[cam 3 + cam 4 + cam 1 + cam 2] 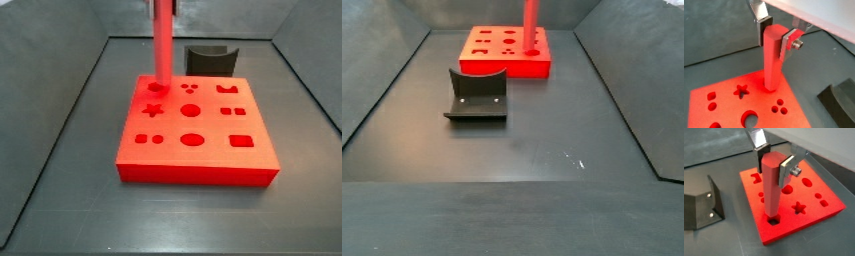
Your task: Insert the hexagon object.
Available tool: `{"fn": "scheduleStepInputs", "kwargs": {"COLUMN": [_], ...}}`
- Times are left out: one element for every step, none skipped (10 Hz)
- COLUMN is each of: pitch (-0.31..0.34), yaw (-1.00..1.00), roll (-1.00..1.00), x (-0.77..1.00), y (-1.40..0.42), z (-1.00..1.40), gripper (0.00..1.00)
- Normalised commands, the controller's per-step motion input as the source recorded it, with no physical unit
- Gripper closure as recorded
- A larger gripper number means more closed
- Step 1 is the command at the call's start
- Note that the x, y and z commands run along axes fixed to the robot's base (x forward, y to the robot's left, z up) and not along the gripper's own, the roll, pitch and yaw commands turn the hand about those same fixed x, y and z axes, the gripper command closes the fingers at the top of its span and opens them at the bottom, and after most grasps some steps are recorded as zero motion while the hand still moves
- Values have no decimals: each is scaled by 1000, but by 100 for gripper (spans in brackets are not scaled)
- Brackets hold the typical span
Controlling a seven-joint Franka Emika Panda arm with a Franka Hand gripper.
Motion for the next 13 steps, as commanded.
{"fn": "scheduleStepInputs", "kwargs": {"pitch": [-104, -101, -80, -86, -97, -14, 0, -34, -27, -29, -31, -36, -26], "yaw": [0, -6, -31, -29, 17, 123, 114, 71, 63, 54, 77, 83, 77], "roll": [0, 0, 0, 0, 0, 0, 0, 0, 0, 0, 0, 0, 0], "x": [-274, -343, -357, -286, -9, 194, 174, 0, 0, 94, 137, 89, 117], "y": [0, 0, 0, 6, 0, 0, 0, 0, 0, -6, -20, 0, 0], "z": [0, 0, 0, -46, -106, -23, -20, -106, -89, -83, -63, -69, -66], "gripper": [100, 100, 100, 100, 100, 100, 100, 100, 100, 100, 100, 100, 100]}}
